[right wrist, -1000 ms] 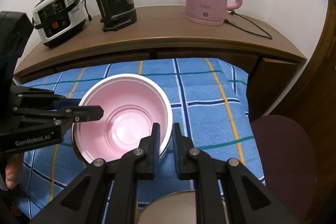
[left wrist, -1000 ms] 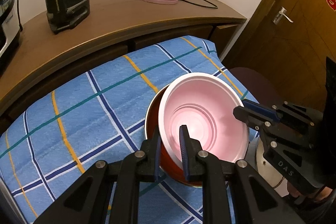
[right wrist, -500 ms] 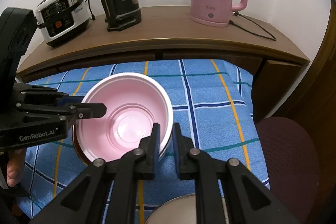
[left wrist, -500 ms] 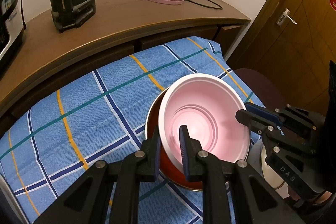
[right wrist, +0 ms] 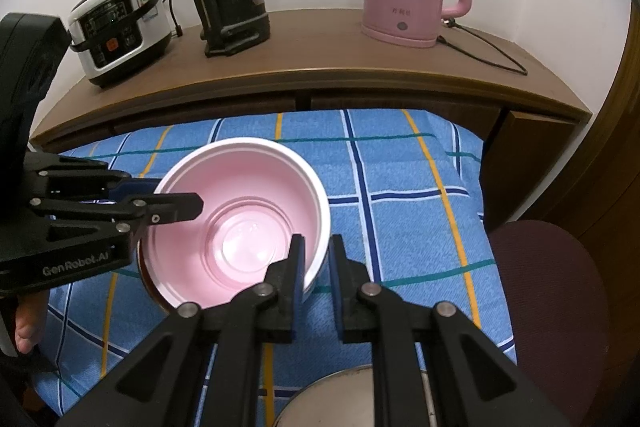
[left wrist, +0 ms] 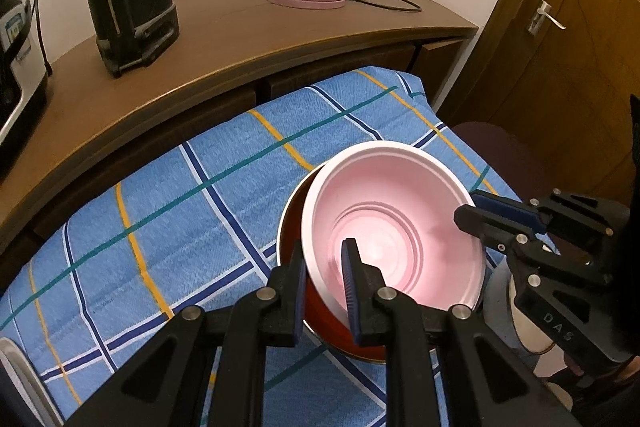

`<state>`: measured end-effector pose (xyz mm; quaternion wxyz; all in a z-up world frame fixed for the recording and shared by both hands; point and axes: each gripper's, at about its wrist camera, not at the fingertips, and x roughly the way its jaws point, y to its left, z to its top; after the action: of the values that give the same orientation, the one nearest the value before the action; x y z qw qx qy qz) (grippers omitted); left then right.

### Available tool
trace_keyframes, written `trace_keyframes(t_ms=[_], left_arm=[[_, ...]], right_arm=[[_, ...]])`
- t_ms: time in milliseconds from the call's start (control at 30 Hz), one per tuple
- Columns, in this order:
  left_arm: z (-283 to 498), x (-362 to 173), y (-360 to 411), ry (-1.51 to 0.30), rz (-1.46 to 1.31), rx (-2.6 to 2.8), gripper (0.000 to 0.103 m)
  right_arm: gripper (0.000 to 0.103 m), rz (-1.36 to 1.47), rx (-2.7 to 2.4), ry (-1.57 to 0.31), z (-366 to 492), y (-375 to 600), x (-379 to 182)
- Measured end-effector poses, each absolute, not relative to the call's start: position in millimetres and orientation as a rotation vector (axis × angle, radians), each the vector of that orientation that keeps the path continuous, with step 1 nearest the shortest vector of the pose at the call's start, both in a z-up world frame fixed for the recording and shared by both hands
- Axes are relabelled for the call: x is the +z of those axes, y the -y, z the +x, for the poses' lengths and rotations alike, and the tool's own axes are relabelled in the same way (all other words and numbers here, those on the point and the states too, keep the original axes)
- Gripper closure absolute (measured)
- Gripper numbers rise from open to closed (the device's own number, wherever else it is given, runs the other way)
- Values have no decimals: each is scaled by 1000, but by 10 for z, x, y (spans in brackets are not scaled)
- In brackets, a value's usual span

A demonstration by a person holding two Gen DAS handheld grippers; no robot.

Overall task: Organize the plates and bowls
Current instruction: 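Open both grippers to release the pink bowl inside the steel bowl, then move both grippers to the white enamel bowl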

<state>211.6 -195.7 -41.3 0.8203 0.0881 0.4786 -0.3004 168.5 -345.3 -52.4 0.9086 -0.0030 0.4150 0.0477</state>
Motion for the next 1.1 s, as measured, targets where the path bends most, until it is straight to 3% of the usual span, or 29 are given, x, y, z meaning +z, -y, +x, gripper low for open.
trace_keyframes(t_ms=[700,867,967,1100], left_arm=[[2085,-393,1979,-1010,226,-639,80],[2036,-321,1986,-989,220,-675,52],[1997,-288,2000,-973,234,-678,42],[2017,-290,1991,-968,235,-665,41]], right_arm=[[90,-14,97,-858,1687,3447,-529],[90,-15,101,-857,1684,3434,-536],[90,-19,102,-859,1706,3433,-538],[90,-19,103,-859,1708,3433,-537]])
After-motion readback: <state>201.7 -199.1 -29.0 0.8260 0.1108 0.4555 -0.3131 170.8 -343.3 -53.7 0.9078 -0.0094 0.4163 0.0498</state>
